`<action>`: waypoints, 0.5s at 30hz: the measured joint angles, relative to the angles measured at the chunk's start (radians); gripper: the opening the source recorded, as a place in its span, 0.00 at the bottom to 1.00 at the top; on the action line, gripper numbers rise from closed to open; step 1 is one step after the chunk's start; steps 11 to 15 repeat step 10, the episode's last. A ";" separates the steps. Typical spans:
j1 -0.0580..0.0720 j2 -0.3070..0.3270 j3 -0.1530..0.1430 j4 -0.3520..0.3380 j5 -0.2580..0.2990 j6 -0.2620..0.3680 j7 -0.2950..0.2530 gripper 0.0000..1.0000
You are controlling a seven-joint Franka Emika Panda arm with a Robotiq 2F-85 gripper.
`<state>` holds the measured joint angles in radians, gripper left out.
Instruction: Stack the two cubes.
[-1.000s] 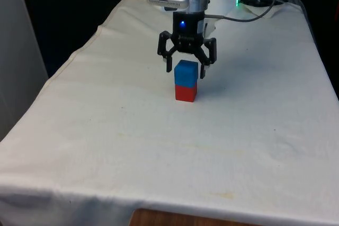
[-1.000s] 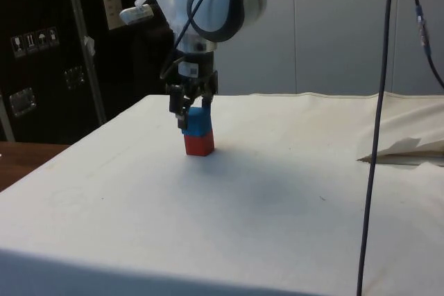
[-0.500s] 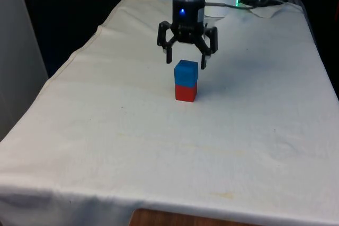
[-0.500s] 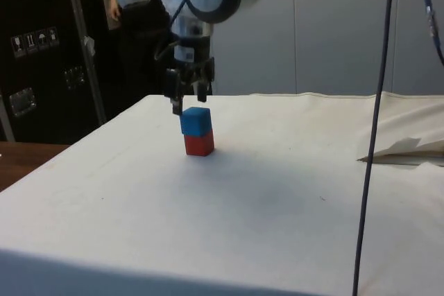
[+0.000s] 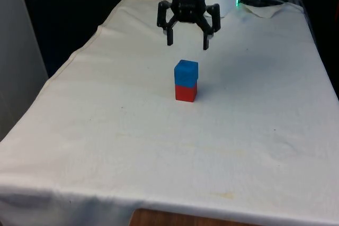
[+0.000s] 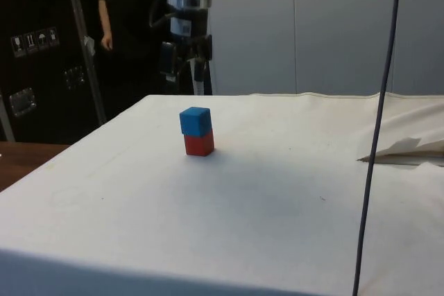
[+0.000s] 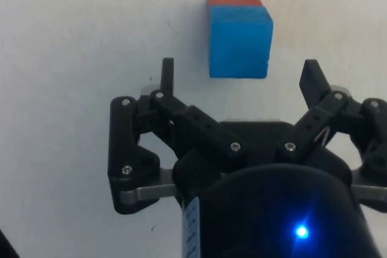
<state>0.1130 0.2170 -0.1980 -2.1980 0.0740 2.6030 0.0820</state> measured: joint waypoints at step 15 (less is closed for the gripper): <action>0.000 -0.055 0.001 -0.002 -0.005 -0.082 -0.005 1.00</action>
